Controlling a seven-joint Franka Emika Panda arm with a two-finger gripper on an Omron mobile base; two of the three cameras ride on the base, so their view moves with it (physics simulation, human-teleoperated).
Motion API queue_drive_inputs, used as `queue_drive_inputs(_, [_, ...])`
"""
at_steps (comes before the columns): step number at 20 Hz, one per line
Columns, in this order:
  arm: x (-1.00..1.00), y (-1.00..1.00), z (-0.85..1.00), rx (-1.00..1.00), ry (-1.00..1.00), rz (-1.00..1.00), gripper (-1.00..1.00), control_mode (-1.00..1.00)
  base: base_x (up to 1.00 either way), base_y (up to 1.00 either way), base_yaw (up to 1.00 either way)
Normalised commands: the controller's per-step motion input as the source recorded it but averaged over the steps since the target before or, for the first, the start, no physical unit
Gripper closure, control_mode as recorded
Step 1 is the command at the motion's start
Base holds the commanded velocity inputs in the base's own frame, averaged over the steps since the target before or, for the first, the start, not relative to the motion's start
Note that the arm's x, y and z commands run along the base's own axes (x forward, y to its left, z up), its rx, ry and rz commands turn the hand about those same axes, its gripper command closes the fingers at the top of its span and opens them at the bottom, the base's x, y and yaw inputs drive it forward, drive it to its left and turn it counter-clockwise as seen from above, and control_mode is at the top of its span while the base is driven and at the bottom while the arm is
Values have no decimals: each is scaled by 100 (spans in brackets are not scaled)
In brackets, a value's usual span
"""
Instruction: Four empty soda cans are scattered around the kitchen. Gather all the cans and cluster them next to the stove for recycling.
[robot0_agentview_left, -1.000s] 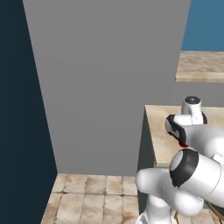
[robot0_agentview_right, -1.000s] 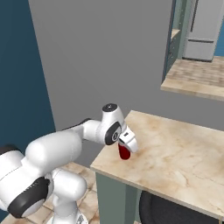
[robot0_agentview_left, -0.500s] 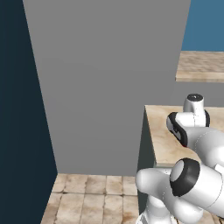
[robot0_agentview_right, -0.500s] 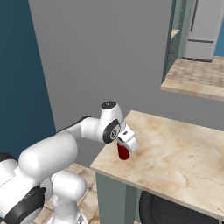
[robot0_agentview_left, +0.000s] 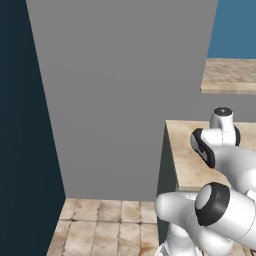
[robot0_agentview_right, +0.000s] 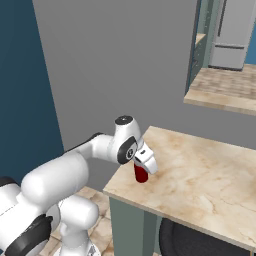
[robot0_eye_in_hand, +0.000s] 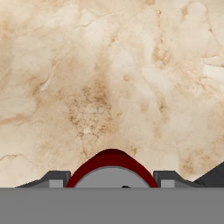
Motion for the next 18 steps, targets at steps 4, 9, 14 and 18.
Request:
queue_drive_inputs(4, [0,0,0,0,0,0,100,-100,0,0,0])
queue_drive_inputs(9, [0,0,0,0,0,0,100,100,-14,0,0])
queue_drive_inputs(14, [0,0,0,0,0,0,100,100,-53,2,-2])
queue_drive_inputs(18, [0,0,0,0,0,0,100,100,-62,2,-5])
